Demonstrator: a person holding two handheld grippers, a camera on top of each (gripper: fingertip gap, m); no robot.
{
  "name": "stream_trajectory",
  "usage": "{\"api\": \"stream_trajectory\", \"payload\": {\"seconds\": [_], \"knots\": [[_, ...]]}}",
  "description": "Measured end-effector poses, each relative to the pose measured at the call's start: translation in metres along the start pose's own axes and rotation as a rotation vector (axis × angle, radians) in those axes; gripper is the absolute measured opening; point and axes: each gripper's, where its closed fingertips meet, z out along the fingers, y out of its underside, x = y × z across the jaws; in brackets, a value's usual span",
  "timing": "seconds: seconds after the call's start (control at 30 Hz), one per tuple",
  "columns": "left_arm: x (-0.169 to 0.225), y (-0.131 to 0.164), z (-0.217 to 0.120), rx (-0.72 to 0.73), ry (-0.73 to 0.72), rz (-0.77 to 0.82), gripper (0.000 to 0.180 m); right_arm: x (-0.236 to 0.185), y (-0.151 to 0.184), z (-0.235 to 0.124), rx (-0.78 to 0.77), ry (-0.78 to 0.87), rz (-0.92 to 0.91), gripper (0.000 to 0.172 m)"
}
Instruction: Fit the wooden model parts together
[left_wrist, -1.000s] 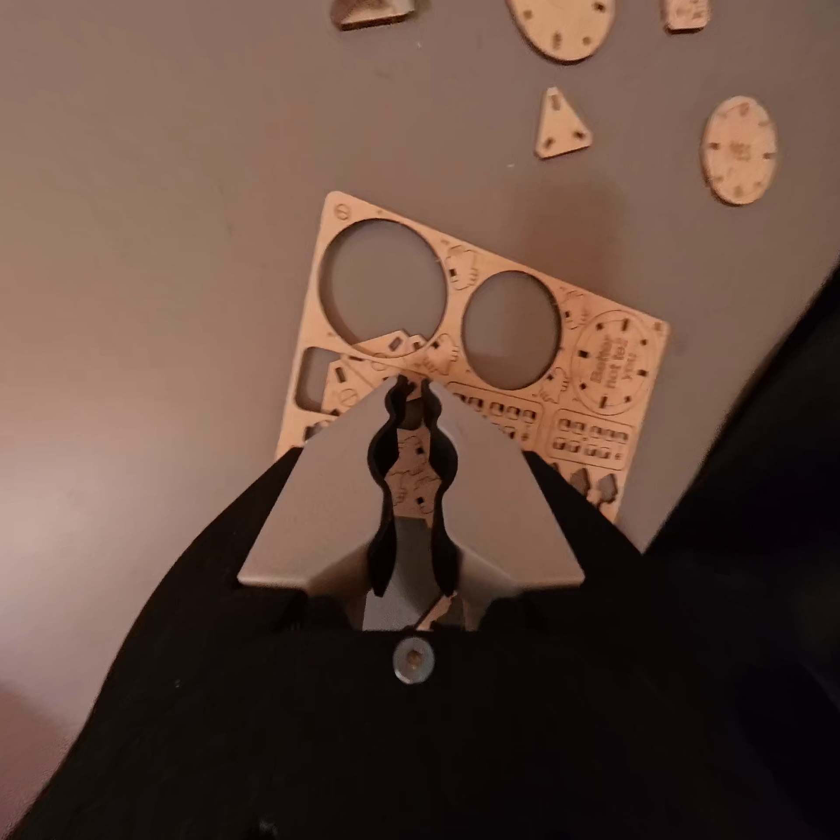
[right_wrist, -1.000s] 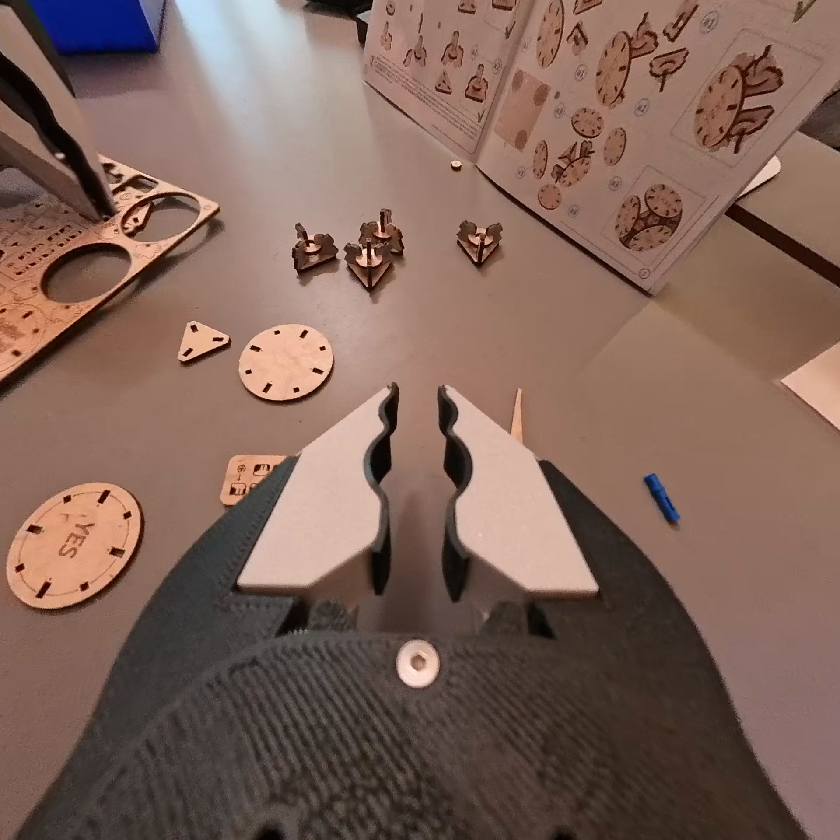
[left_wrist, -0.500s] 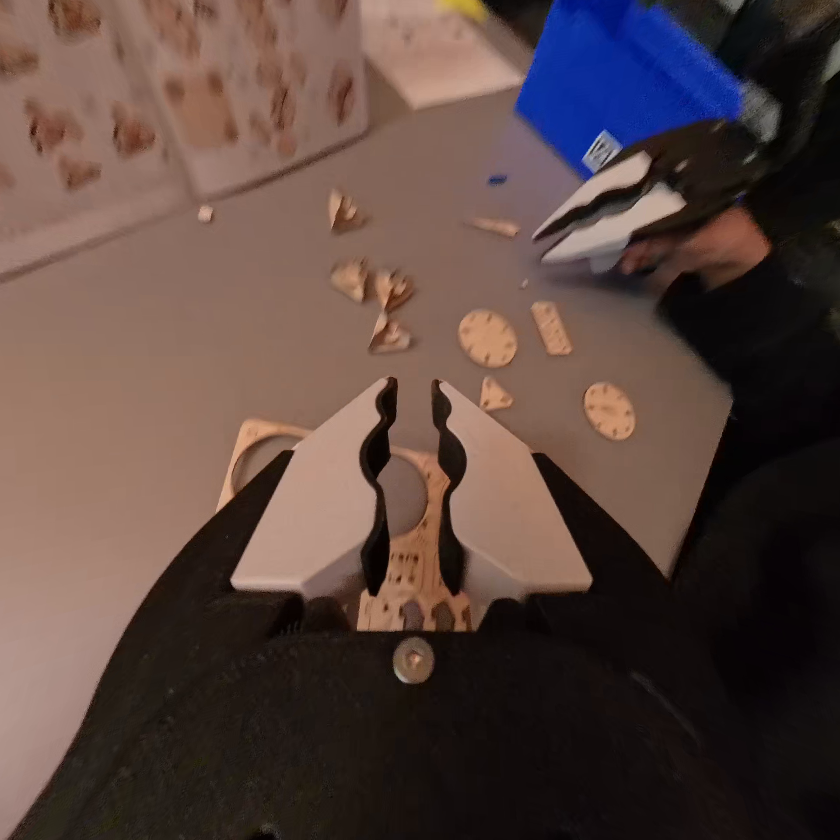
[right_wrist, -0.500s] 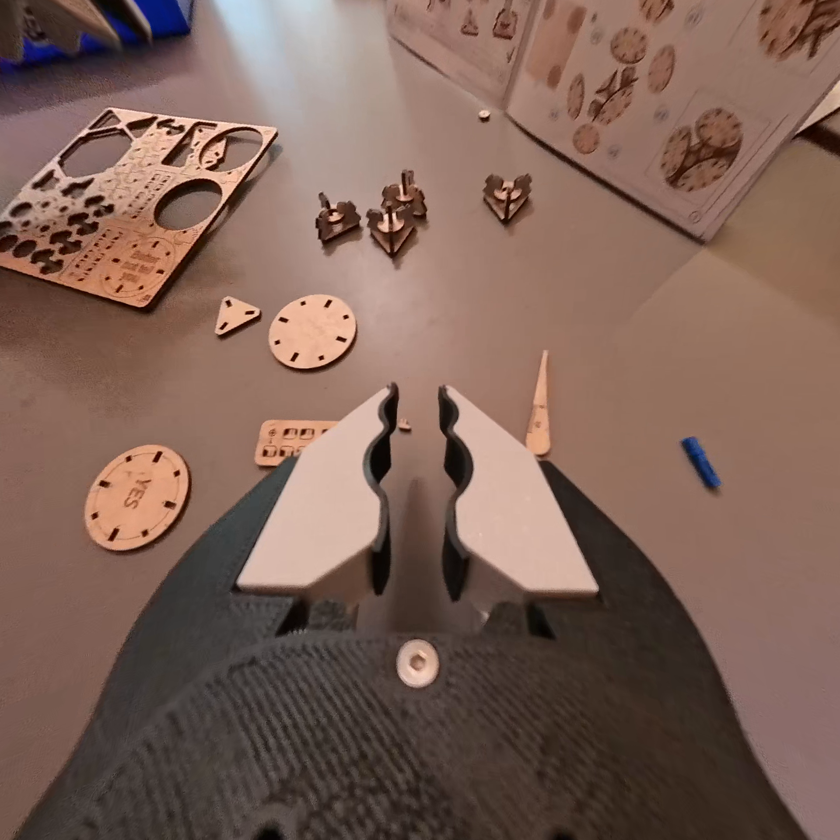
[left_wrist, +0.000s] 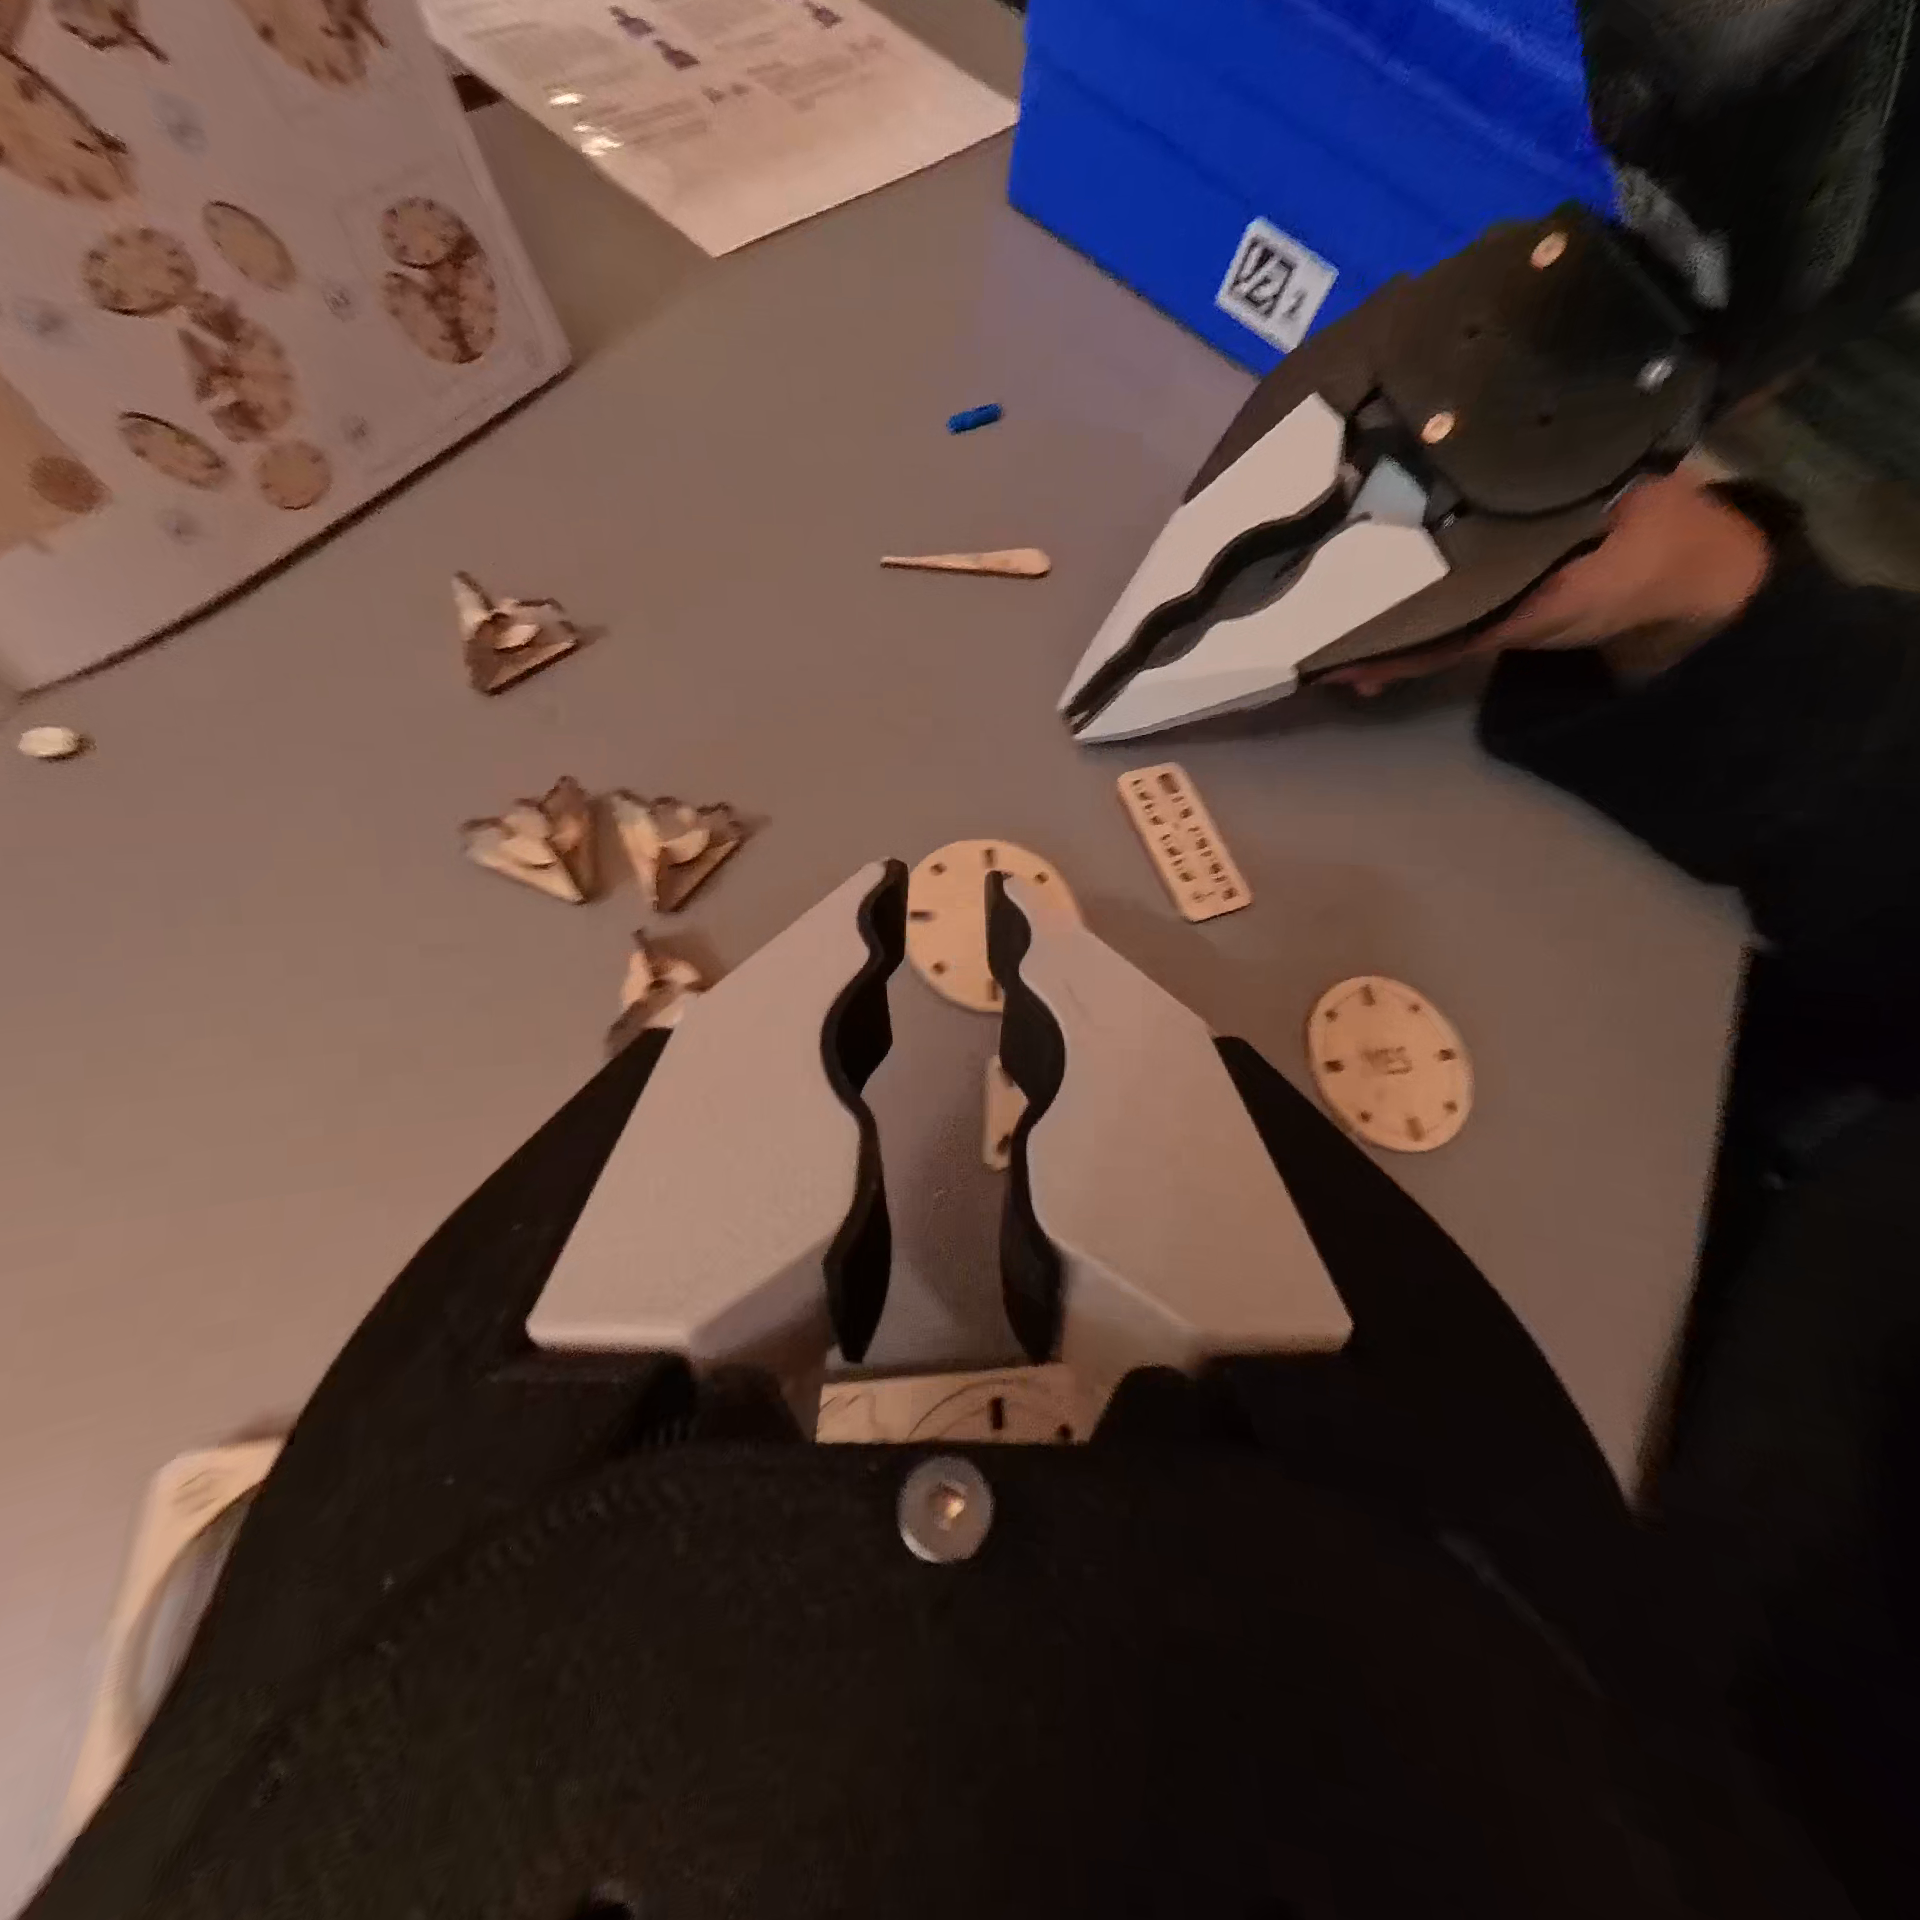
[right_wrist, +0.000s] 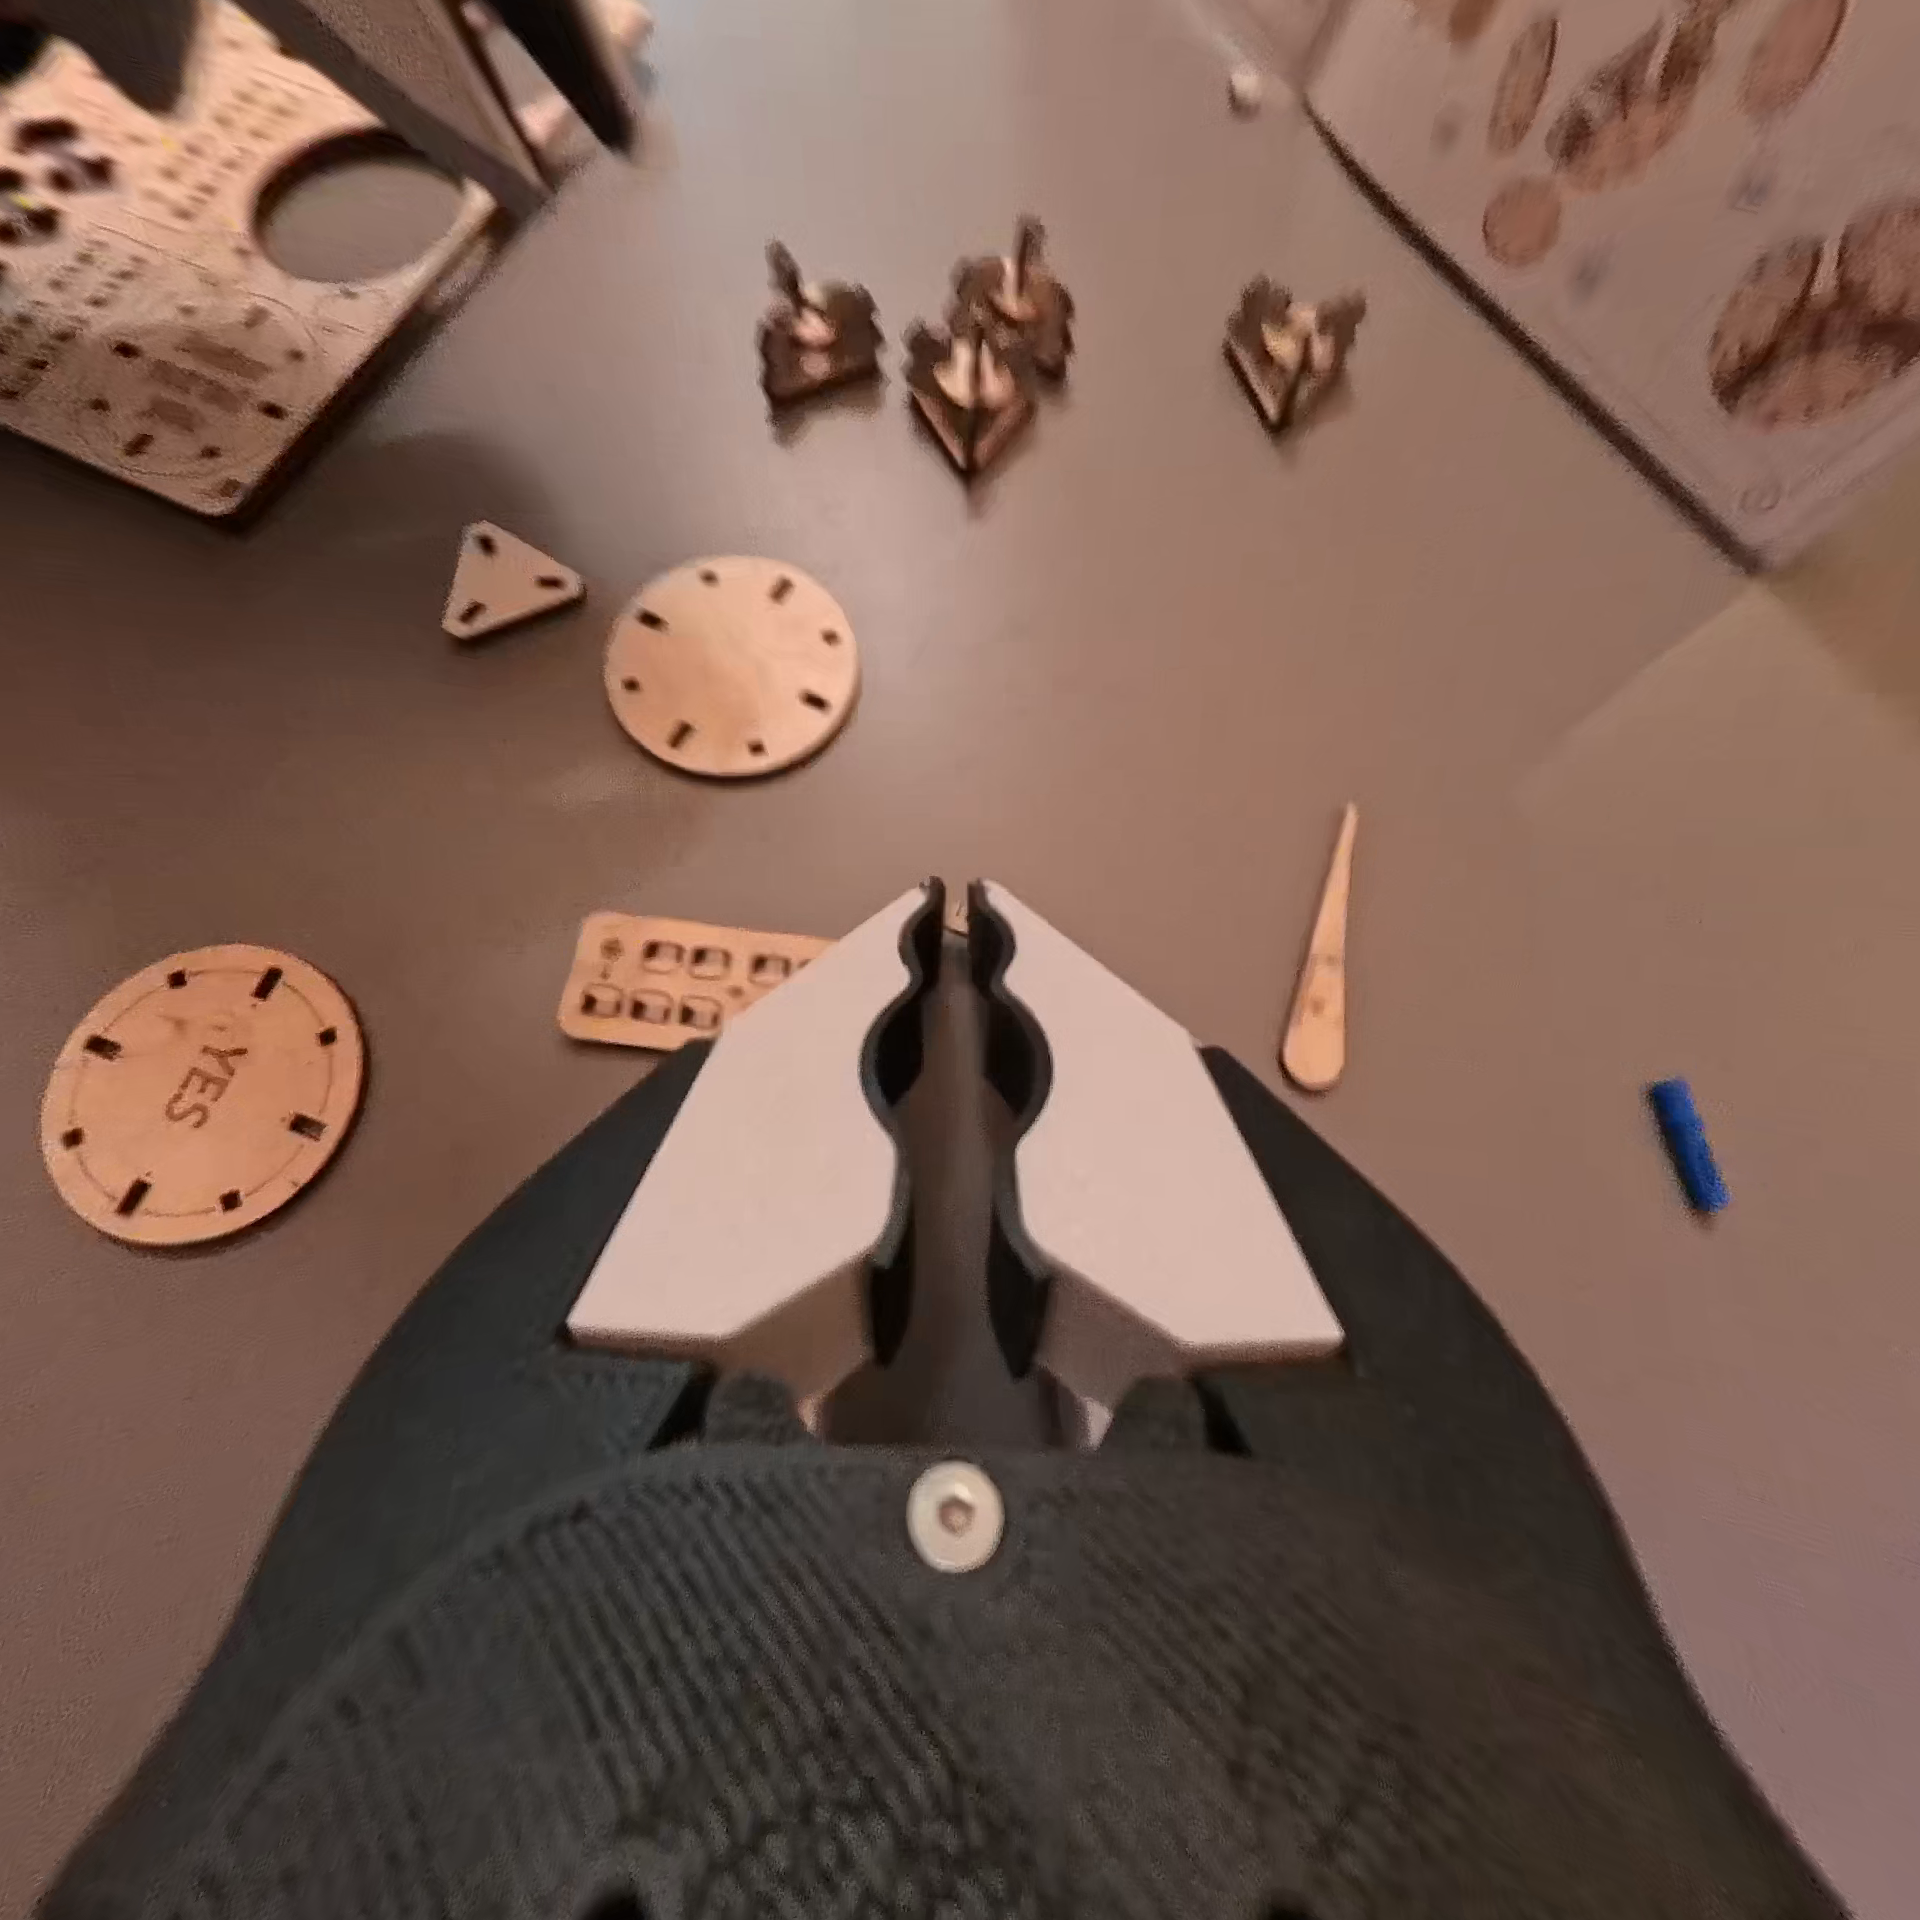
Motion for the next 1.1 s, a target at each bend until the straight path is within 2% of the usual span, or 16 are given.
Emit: {"api": "stream_trajectory", "payload": {"seconds": [0.17,0.27,0.33,0.63,1.1], "knots": [[0.030,-0.012,0.010,0.128,0.283,-0.225,0.016,-0.036,-0.060,-0.020,0.328,0.045,-0.320,0.002],[0.044,-0.020,0.006,0.188,0.474,-0.374,0.014,-0.051,-0.078,-0.030,0.456,0.080,-0.415,0.002],[0.048,-0.020,0.004,0.199,0.545,-0.422,0.016,-0.054,-0.081,-0.032,0.482,0.080,-0.420,0.003],[0.062,-0.018,0.006,0.185,0.704,-0.525,0.018,-0.069,-0.090,-0.040,0.571,0.036,-0.457,0.003],[0.089,-0.028,-0.011,0.186,1.047,-0.697,0.010,-0.085,-0.096,-0.054,0.670,-0.080,-0.426,0.004]]}}
